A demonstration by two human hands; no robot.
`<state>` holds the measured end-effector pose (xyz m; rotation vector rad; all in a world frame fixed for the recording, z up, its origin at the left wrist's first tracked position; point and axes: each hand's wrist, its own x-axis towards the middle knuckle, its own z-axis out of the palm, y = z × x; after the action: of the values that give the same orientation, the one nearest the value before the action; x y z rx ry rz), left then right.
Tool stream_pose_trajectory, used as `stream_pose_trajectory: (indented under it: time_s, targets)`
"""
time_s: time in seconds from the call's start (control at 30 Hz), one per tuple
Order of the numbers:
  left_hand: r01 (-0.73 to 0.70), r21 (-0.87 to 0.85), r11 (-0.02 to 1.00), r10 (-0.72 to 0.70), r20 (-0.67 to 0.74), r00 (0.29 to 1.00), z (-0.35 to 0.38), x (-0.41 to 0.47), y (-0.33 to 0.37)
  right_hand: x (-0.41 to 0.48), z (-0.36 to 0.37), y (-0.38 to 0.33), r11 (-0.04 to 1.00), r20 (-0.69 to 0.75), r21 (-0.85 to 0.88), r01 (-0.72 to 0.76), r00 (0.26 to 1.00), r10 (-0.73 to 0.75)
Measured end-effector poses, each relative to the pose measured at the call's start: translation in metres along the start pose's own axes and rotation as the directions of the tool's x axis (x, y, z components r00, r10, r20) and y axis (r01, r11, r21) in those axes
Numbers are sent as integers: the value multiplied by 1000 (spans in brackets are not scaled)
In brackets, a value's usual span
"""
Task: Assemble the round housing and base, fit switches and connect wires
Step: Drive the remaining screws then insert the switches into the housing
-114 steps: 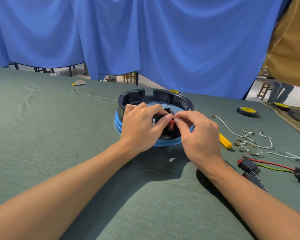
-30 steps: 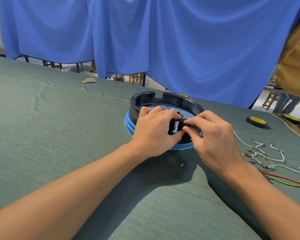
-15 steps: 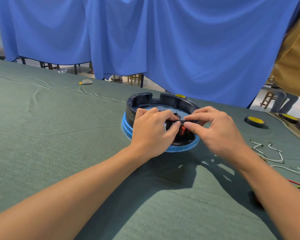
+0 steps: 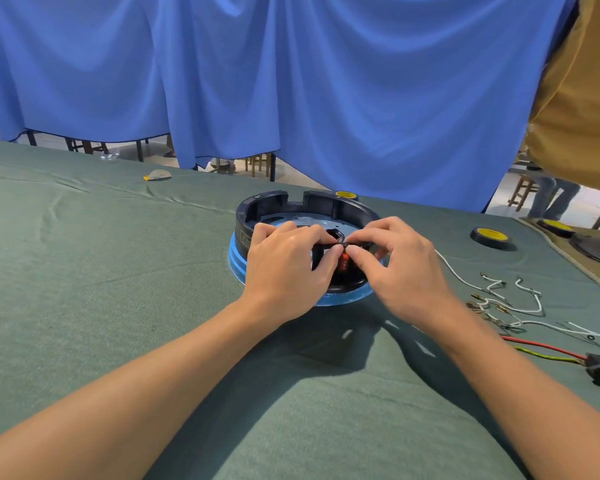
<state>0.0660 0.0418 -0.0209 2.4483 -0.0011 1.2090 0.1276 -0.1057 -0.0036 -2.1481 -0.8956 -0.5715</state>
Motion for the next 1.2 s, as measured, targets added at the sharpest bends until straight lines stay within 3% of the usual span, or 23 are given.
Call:
stream_pose_trajectory:
  time_s: [0.17, 0.57, 0.77, 0.87, 1.07, 1.2]
  targets:
    - [-131, 37, 991, 127, 89, 988, -10, -3, -11, -6, -1, 7, 996, 74, -49, 69, 995, -66]
    - [-105, 47, 993, 101, 66, 993, -6, -2, -6, -11, 5, 3, 975, -6, -201, 92, 995, -95]
    - [-89, 15, 996, 88, 9, 996, -5, -3, -6, -7, -1, 6, 989, 41, -96, 115, 993, -112]
    - [-44, 6, 999, 44, 1, 999, -2, -2, -3, -4, -1, 7, 996, -11, -26, 88, 996, -88]
    - [-31, 61, 998, 33, -34, 999, 0, -2, 2, -5, 5, 2, 997, -89, -81, 19, 996, -26]
    - [-66, 91, 994, 67, -9, 998, 0, -6, -2, -6, 0, -2, 988, -29, -152, 31, 999, -36]
